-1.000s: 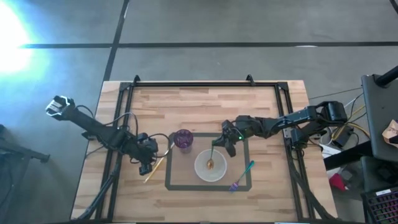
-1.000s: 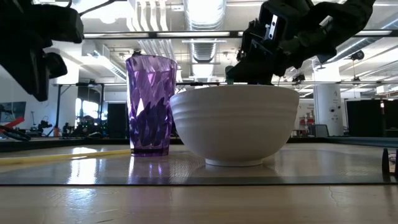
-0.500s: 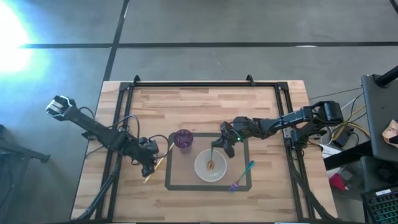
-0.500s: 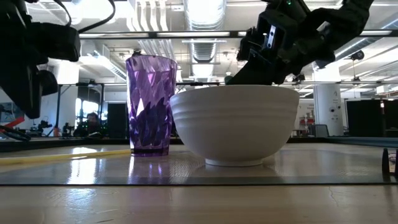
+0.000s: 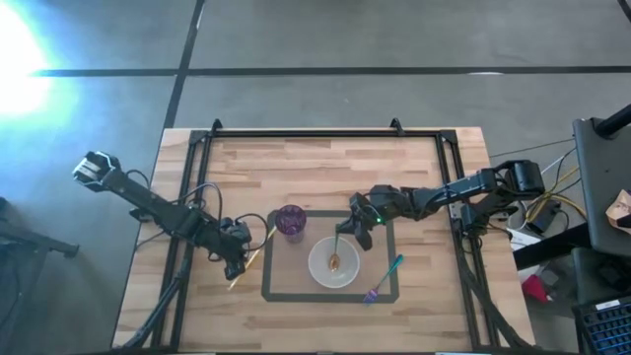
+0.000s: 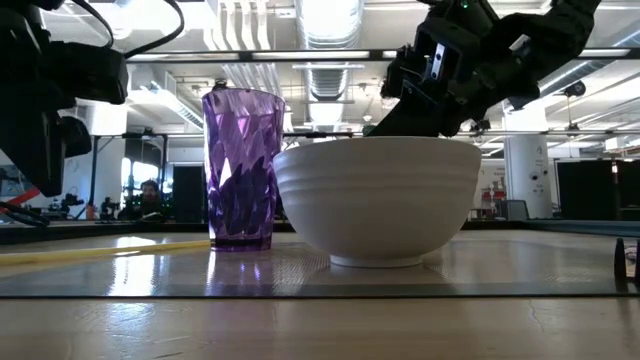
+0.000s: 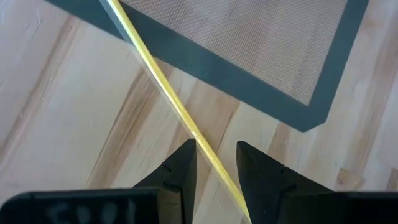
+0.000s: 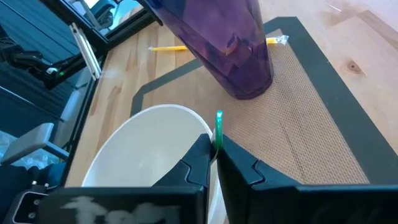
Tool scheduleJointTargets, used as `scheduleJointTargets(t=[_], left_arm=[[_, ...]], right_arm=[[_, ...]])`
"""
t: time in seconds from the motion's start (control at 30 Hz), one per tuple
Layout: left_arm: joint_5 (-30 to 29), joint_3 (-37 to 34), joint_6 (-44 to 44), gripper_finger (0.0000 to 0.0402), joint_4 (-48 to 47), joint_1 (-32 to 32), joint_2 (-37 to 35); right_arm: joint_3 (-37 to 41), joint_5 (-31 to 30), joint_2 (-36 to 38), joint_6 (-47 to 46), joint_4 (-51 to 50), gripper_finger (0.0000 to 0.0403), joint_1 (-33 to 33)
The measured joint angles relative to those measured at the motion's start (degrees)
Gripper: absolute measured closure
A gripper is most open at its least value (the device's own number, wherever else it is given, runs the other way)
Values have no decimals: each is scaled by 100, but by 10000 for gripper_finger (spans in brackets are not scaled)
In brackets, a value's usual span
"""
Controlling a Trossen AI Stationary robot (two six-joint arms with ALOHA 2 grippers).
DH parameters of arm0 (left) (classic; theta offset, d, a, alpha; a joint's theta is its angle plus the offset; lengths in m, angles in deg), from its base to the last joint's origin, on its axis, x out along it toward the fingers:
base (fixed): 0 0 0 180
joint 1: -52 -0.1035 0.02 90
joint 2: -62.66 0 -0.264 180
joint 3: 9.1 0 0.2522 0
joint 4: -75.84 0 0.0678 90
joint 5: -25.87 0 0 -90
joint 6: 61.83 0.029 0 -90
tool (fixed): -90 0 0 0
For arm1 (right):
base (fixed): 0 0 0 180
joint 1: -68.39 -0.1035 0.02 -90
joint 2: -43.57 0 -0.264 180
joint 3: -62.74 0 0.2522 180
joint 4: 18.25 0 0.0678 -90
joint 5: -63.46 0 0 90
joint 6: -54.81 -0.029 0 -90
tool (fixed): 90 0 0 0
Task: Pick & Place Utensil
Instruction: Put the green spoon on the white bowl
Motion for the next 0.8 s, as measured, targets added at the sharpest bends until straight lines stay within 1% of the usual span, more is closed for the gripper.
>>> scheduleJointTargets(t=[0.5, 0.8], left_arm=[[8, 7, 13, 296, -21, 0, 0], [50, 262, 185, 296, -224, 0, -2]], right_arm=[[4, -17, 3, 4, -106, 320, -2], [4, -13, 20, -10, -138, 289, -2]])
